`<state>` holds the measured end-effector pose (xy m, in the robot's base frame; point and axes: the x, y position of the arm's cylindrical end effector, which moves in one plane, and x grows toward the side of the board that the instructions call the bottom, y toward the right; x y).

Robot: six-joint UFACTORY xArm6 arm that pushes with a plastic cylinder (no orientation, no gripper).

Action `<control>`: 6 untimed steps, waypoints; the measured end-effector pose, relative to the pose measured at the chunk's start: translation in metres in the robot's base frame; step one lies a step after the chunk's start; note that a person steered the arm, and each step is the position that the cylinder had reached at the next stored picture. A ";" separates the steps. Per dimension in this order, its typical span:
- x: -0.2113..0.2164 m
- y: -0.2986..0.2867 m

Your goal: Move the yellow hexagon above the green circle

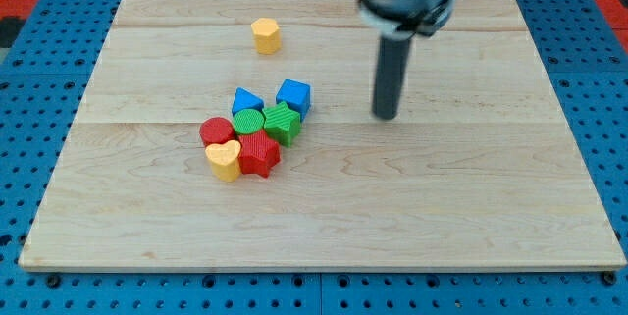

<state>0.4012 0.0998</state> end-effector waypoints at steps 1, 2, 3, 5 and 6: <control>-0.073 -0.024; -0.122 -0.101; -0.128 -0.159; -0.101 -0.233; -0.081 -0.251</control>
<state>0.3204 -0.1512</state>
